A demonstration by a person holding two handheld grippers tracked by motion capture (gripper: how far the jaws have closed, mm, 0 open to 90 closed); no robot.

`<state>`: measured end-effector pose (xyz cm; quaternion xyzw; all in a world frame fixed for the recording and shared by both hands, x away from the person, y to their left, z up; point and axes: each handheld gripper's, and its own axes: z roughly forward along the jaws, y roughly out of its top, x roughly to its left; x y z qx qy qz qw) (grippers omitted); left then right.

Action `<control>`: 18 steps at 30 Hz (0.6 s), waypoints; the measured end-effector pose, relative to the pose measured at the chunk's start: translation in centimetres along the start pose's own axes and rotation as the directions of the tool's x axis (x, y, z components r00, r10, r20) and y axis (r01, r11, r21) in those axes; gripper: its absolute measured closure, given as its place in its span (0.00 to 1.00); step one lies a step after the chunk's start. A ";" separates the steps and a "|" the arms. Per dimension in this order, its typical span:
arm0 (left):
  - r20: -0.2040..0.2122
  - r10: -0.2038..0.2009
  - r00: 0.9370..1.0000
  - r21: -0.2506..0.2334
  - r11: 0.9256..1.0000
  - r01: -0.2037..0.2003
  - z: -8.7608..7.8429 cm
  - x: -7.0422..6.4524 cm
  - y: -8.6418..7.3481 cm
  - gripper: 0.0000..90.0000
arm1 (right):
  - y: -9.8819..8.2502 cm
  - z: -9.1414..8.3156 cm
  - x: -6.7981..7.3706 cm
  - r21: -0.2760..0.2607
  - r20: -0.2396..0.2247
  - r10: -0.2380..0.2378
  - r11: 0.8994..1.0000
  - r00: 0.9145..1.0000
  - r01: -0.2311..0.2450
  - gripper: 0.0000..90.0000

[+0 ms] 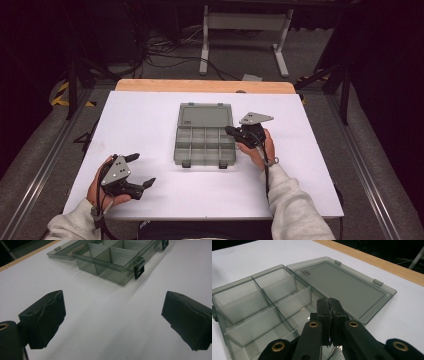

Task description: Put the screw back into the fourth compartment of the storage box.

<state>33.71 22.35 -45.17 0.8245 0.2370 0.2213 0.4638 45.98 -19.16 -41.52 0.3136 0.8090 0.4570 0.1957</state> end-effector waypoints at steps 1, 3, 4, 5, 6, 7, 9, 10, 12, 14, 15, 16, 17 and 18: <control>0.000 0.000 1.000 0.000 1.000 0.000 0.0 0.0 0.0 0.06 | 0.0 0.0 0.0 0.000 0.000 0.000 1.000 1.000 0.000 0.99; 0.002 0.000 1.000 0.000 1.000 0.000 0.0 0.0 0.0 0.06 | -0.1 0.1 -0.1 0.003 -0.002 0.010 1.000 1.000 -0.010 0.99; 0.002 0.000 1.000 -0.002 1.000 0.000 0.0 0.0 0.0 0.06 | -0.2 0.3 -0.1 0.014 0.003 0.014 1.000 1.000 -0.014 0.99; 0.002 0.000 1.000 -0.002 1.000 0.000 0.0 0.0 0.0 0.06 | -0.2 0.3 -0.1 0.014 0.003 0.014 1.000 1.000 -0.014 0.99; 0.000 0.000 1.000 -0.002 1.000 0.000 -0.1 0.0 0.0 0.06 | -0.3 0.3 -0.2 0.016 0.000 0.018 1.000 1.000 -0.018 0.99; -0.001 0.001 1.000 -0.002 1.000 -0.001 -0.1 0.0 0.0 0.06 | -0.3 0.4 -0.2 0.017 -0.003 0.021 1.000 1.000 -0.021 0.98; -0.001 0.001 1.000 -0.003 1.000 -0.001 -0.1 0.0 0.0 0.06 | -0.4 0.5 -0.2 0.025 -0.007 0.017 1.000 1.000 -0.017 0.99; 0.000 0.002 1.000 -0.003 1.000 -0.002 -0.1 0.0 0.0 0.06 | -0.4 0.5 -0.2 0.027 -0.008 0.017 1.000 1.000 -0.016 0.98; 0.001 0.001 1.000 -0.003 1.000 -0.001 -0.1 0.0 0.0 0.06 | -0.5 0.5 -0.2 0.034 -0.007 0.017 0.999 1.000 -0.017 0.98; -0.001 0.002 1.000 -0.003 1.000 -0.002 -0.1 0.0 0.0 0.06 | -0.6 0.5 -0.2 0.042 -0.002 0.026 0.999 1.000 -0.026 0.98; 0.001 0.007 1.000 -0.005 1.000 -0.007 -0.1 0.0 0.0 0.06 | -0.6 0.5 -0.3 0.046 0.000 0.028 0.999 1.000 -0.028 0.98; 0.001 0.006 1.000 -0.008 1.000 -0.006 -0.1 0.0 0.0 0.06 | -0.7 0.6 -0.3 0.054 0.003 0.029 0.998 1.000 -0.029 0.98; 0.001 0.006 1.000 -0.008 1.000 -0.006 -0.1 0.0 0.0 0.06 | -0.8 0.7 -0.3 0.064 0.007 0.032 0.997 0.999 -0.032 0.97; 0.002 0.005 1.000 -0.007 1.000 -0.005 -0.1 0.0 0.0 0.06 | -0.8 0.7 -0.4 0.068 0.004 0.035 0.997 0.999 -0.035 0.97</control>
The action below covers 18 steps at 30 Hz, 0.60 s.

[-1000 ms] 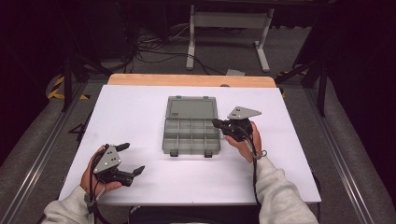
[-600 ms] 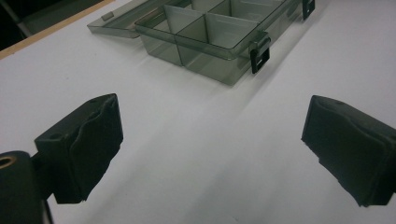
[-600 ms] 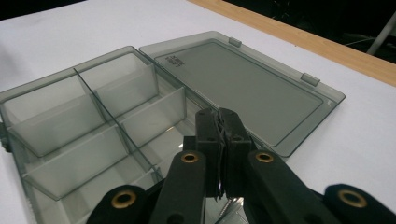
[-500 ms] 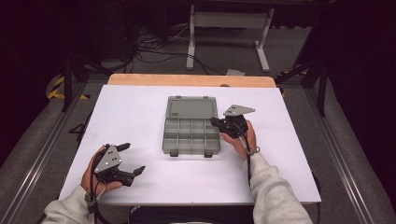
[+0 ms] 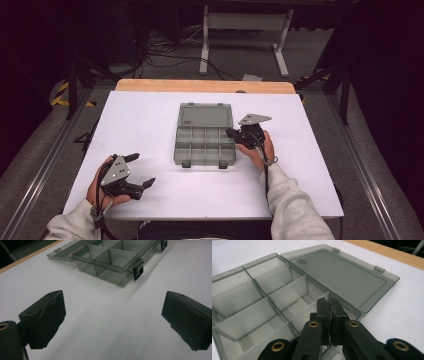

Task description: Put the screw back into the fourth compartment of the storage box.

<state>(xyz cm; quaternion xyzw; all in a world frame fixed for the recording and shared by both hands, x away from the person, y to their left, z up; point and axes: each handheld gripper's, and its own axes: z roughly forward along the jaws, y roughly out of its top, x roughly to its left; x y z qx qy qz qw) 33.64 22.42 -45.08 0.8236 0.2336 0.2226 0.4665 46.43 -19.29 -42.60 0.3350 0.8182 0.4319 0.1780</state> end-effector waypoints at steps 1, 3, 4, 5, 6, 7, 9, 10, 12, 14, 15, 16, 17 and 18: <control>0.001 0.002 1.000 0.002 1.000 -0.002 0.0 0.1 0.0 0.06 | 0.0 0.0 0.0 0.000 0.000 0.000 1.000 1.000 0.000 0.97; 0.002 -0.008 1.000 -0.001 1.000 0.008 0.1 0.2 0.0 0.06 | -0.1 0.1 0.0 0.010 0.005 -0.001 1.000 1.000 0.001 0.95; 0.002 -0.008 1.000 -0.001 1.000 0.008 0.1 0.2 0.0 0.06 | -0.1 0.1 0.0 0.010 0.005 -0.001 1.000 1.000 0.001 0.95; 0.002 -0.009 1.000 -0.002 1.000 0.009 0.1 0.2 0.0 0.06 | -0.1 0.1 -0.1 0.010 0.011 0.001 1.000 1.000 -0.001 0.94; 0.002 -0.011 1.000 -0.003 1.000 0.011 0.2 0.2 0.0 0.07 | -0.1 -0.1 -0.1 0.001 0.018 0.004 1.000 1.000 -0.004 0.91; 0.000 -0.013 1.000 -0.003 1.000 0.013 0.2 0.2 0.1 0.07 | -0.1 -0.3 -0.1 -0.006 0.022 0.006 1.000 1.000 -0.005 0.90; 0.001 -0.012 1.000 -0.004 1.000 0.012 0.2 0.3 0.1 0.07 | -0.1 -0.6 -0.3 -0.021 0.024 0.012 1.000 1.000 -0.011 0.87; 0.003 -0.019 1.000 -0.006 1.000 0.019 0.2 0.4 0.1 0.07 | -0.1 -0.8 -0.3 -0.024 0.029 0.016 1.000 0.999 -0.015 0.85; 0.001 -0.021 1.000 -0.008 1.000 0.021 0.3 0.4 0.1 0.08 | 0.0 -1.2 -0.5 -0.027 0.041 0.013 1.000 0.999 -0.012 0.82; -0.003 -0.035 0.999 -0.016 0.999 0.035 0.3 0.5 0.3 0.09 | 0.0 -1.6 -0.6 -0.028 0.048 0.008 1.000 0.999 -0.007 0.81; -0.015 -0.039 0.999 -0.015 0.999 0.039 0.3 0.5 0.3 0.09 | -0.1 -1.7 -0.7 -0.028 0.056 0.004 1.000 0.998 -0.002 0.81; -0.020 -0.045 0.999 -0.011 0.999 0.045 0.4 0.5 0.3 0.11 | -0.1 -2.0 -0.9 -0.031 0.072 -0.002 1.000 0.997 0.004 0.80; -0.026 -0.051 0.998 -0.009 0.999 0.051 0.5 0.6 0.4 0.12 | -0.2 -2.2 -1.2 -0.038 0.071 0.004 0.999 0.997 -0.001 0.80; -0.035 -0.055 0.998 -0.005 0.999 0.055 0.6 0.7 0.4 0.14 | -0.3 -2.4 -1.4 -0.045 0.067 0.011 0.999 0.998 -0.008 0.80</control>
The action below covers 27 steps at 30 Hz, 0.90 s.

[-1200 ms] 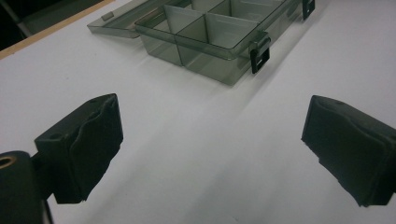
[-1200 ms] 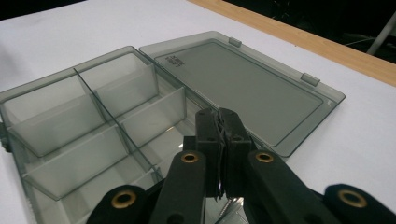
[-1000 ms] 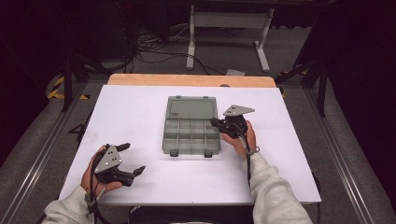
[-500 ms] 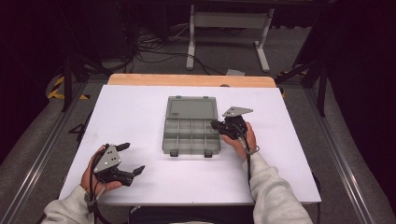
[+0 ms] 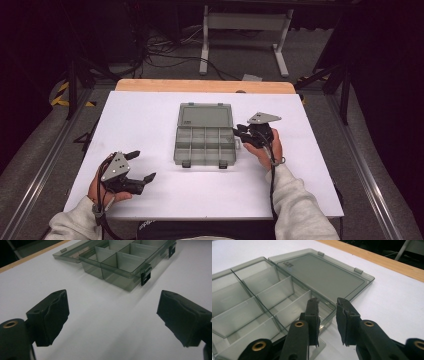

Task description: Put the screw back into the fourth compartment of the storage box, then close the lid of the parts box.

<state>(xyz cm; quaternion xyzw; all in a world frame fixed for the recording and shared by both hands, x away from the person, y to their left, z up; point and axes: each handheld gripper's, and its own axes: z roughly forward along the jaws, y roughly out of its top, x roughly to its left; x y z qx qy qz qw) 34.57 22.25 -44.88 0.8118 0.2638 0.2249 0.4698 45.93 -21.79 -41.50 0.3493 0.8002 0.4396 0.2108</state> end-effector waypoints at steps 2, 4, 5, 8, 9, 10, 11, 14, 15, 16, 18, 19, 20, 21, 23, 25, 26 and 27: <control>-0.017 -0.012 1.000 0.005 1.000 0.012 0.1 0.2 0.2 0.16 | -0.1 -0.3 -0.4 -0.005 0.008 0.008 1.000 1.000 -0.008 0.79; -0.034 -0.013 0.999 0.017 1.000 0.013 0.3 0.3 0.4 0.18 | -0.3 -0.7 -0.9 -0.019 0.006 0.023 1.000 1.000 -0.023 0.78; -0.037 -0.007 0.999 0.024 1.000 0.008 0.5 0.4 0.5 0.19 | -0.3 -0.8 -1.0 -0.021 0.012 0.027 0.999 1.000 -0.027 0.77; -0.039 -0.008 0.999 0.030 1.000 0.009 0.8 0.7 0.7 0.19 | -0.5 -1.1 -1.4 -0.024 0.013 0.036 0.999 0.999 -0.035 0.77; -0.043 -0.004 0.999 0.036 0.999 0.005 1.1 0.9 0.9 0.19 | -0.5 -1.1 -1.4 -0.026 0.013 0.037 0.999 0.999 -0.036 0.77; -0.046 -0.008 0.999 0.039 0.999 0.010 1.2 1.0 1.0 0.20 | -0.5 -1.2 -1.5 -0.028 0.012 0.037 0.999 0.999 -0.037 0.77; -0.049 -0.012 0.999 0.042 0.999 0.014 1.3 1.2 1.1 0.20 | -0.5 -1.2 -1.5 -0.028 0.015 0.033 0.999 0.999 -0.033 0.76; -0.053 -0.018 0.998 0.045 0.999 0.020 1.5 1.6 1.3 0.21 | -0.5 -1.3 -1.5 -0.032 0.015 0.034 0.999 0.999 -0.034 0.76; -0.058 -0.016 0.998 0.051 0.999 0.019 1.6 1.8 1.4 0.21 | -0.5 -1.3 -1.6 -0.031 0.018 0.033 0.999 0.999 -0.033 0.76; -0.065 -0.017 0.998 0.052 0.998 0.020 1.7 1.9 1.5 0.21 | -0.5 -1.3 -1.6 -0.031 0.021 0.034 0.999 0.999 -0.033 0.75; -0.066 -0.027 0.997 0.056 0.998 0.031 1.9 2.3 1.7 0.23 | -0.5 -1.4 -1.6 -0.027 0.024 0.031 0.999 0.999 -0.030 0.75; -0.073 -0.025 0.997 0.065 0.997 0.030 2.0 2.5 1.8 0.24 | -0.5 -1.4 -1.6 -0.027 0.027 0.033 0.999 0.999 -0.032 0.75; -0.090 -0.027 0.996 0.085 0.996 0.034 2.4 2.8 2.0 0.25 | -0.6 -1.4 -1.7 -0.026 0.025 0.037 0.999 0.999 -0.036 0.75; -0.103 -0.025 0.994 0.104 0.994 0.035 2.7 3.1 2.1 0.27 | -0.6 -1.3 -1.8 -0.021 0.024 0.038 0.999 0.999 -0.037 0.75; -0.105 -0.024 0.994 0.126 0.991 0.038 3.2 3.5 2.2 0.32 | -0.7 -1.2 -2.0 -0.017 0.026 0.037 0.999 0.999 -0.037 0.75; -0.114 -0.013 0.993 0.139 0.990 0.029 3.6 3.8 2.3 0.34 | -0.8 -1.1 -2.1 -0.012 0.029 0.039 0.999 0.999 -0.038 0.75; -0.108 -0.004 0.994 0.145 0.989 0.019 3.8 4.0 2.4 0.38 | -0.8 -1.0 -2.2 -0.008 0.030 0.037 0.999 0.999 -0.037 0.75; -0.107 -0.001 0.994 0.145 0.989 0.016 4.1 4.2 2.6 0.41 | -0.9 -1.0 -2.2 -0.006 0.031 0.040 0.999 0.999 -0.040 0.76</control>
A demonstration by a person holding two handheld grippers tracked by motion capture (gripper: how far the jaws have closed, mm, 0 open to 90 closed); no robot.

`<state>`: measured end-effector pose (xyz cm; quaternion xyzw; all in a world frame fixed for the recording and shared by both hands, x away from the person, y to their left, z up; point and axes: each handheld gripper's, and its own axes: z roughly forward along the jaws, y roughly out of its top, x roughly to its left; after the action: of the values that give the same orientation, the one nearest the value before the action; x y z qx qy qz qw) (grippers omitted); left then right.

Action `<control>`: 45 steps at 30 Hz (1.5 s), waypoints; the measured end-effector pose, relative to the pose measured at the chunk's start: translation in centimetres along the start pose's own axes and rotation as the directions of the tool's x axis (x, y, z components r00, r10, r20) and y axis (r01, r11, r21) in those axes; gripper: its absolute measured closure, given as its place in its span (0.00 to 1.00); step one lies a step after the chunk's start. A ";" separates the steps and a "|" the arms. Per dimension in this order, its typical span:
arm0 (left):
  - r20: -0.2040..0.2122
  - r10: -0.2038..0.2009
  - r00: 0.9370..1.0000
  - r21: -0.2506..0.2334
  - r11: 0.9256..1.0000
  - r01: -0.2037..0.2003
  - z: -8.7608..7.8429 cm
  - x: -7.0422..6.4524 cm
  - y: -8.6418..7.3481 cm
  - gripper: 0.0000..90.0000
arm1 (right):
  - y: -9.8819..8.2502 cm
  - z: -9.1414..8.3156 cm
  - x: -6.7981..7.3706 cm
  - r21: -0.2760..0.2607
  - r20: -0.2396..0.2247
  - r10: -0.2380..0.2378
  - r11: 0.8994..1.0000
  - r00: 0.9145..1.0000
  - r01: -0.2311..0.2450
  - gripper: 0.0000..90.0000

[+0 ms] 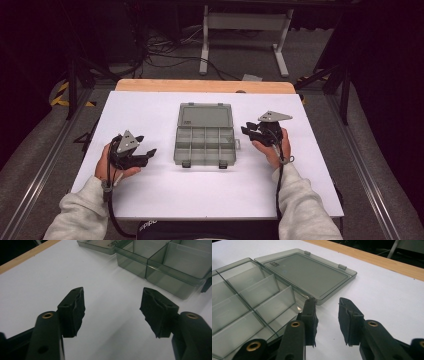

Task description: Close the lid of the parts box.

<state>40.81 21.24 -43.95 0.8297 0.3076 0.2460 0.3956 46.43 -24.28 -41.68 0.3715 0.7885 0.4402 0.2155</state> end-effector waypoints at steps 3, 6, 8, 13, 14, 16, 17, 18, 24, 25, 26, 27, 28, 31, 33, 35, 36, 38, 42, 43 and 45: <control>0.016 0.020 1.000 0.004 1.000 -0.020 0.7 0.3 0.6 0.50 | -0.2 0.0 0.0 0.008 -0.006 0.001 1.000 1.000 -0.001 0.77; 0.023 0.026 0.999 0.008 1.000 -0.027 1.4 0.5 1.3 0.62 | -0.4 0.0 0.1 0.024 -0.004 -0.003 1.000 1.000 0.003 0.77; 0.038 0.031 0.999 0.019 0.999 -0.032 2.1 0.7 1.9 0.65 | -0.7 -0.1 -0.1 0.033 0.000 0.001 0.999 1.000 -0.001 0.79; 0.015 0.065 0.998 0.101 0.993 -0.066 4.2 1.3 3.3 0.89 | -0.9 0.3 -0.2 0.074 0.010 -0.013 0.997 1.000 0.012 0.94; 0.013 0.067 0.998 0.112 0.991 -0.068 4.6 1.6 3.7 0.93 | -0.9 0.6 -0.2 0.093 0.012 -0.028 0.995 1.000 0.026 0.97; 0.031 0.039 0.999 0.111 0.993 -0.042 5.3 2.2 4.2 0.98 | -0.7 1.1 -0.2 0.129 0.016 -0.064 0.990 0.998 0.061 1.00; 0.033 0.032 0.999 0.111 0.993 -0.036 5.7 2.4 4.4 0.99 | -0.6 1.3 -0.3 0.139 0.013 -0.069 0.988 0.998 0.066 1.00; 0.043 0.021 0.999 0.116 0.993 -0.026 6.1 2.7 4.6 0.99 | -0.4 1.6 -0.5 0.149 0.008 -0.073 0.986 0.997 0.071 1.00; 0.067 -0.004 0.998 0.127 0.992 -0.005 7.9 3.4 5.2 0.99 | 0.5 2.6 -1.5 0.157 -0.012 -0.041 0.987 0.999 0.042 1.00; 0.076 -0.026 0.997 0.123 0.992 0.017 8.8 3.6 5.5 0.99 | 0.6 3.1 -1.8 0.164 -0.021 -0.027 0.986 0.999 0.030 1.00; 0.076 -0.026 0.997 0.123 0.992 0.017 8.8 3.6 5.5 0.99 | 0.6 3.1 -1.8 0.164 -0.021 -0.027 0.986 0.999 0.030 1.00; 0.074 -0.018 0.997 0.132 0.991 0.008 9.2 3.6 5.6 0.99 | 0.7 4.2 -2.1 0.205 -0.010 -0.033 0.978 0.999 0.035 1.00; 0.081 -0.018 0.997 0.146 0.989 0.006 9.6 3.5 5.6 0.99 | 0.7 4.7 -2.2 0.215 -0.016 -0.030 0.976 0.999 0.033 1.00; 0.085 -0.032 0.996 0.153 0.988 0.019 10.3 3.5 5.7 0.99 | 0.7 5.5 -2.3 0.239 -0.017 -0.031 0.970 0.999 0.034 1.00; 0.089 -0.046 0.995 0.151 0.988 0.032 10.7 3.5 5.7 0.98 | 0.7 5.9 -2.4 0.247 -0.020 -0.023 0.969 1.000 0.027 1.00; 0.092 -0.043 0.995 0.151 0.988 0.029 11.1 3.4 5.8 0.97 | 0.7 6.3 -2.4 0.245 -0.031 -0.013 0.969 0.999 0.021 1.00; 0.085 -0.040 0.996 0.152 0.988 0.027 11.3 3.4 5.8 0.97 | 0.8 6.5 -2.4 0.241 -0.037 -0.007 0.970 0.999 0.016 1.00; 0.088 -0.050 0.995 0.145 0.989 0.037 11.5 3.4 5.9 0.97 | 0.9 6.9 -2.3 0.246 -0.043 -0.013 0.969 0.999 0.023 1.00; 0.102 -0.054 0.993 0.152 0.988 0.039 12.1 3.3 5.9 0.96 | 0.9 7.5 -2.1 0.259 -0.054 -0.013 0.966 0.998 0.026 1.00; 0.103 -0.053 0.993 0.154 0.987 0.037 12.2 3.2 5.9 0.96 | 0.9 7.5 -2.1 0.256 -0.058 -0.002 0.967 0.998 0.017 1.00; 0.095 -0.045 0.994 0.159 0.987 0.029 12.4 3.1 5.9 0.96 | 0.9 7.6 -2.2 0.254 -0.062 0.004 0.967 0.998 0.012 1.00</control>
<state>52.91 14.17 -45.71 0.8636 0.3217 0.1725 0.3478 53.22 -21.65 -44.86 0.3804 0.8455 0.3465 0.1424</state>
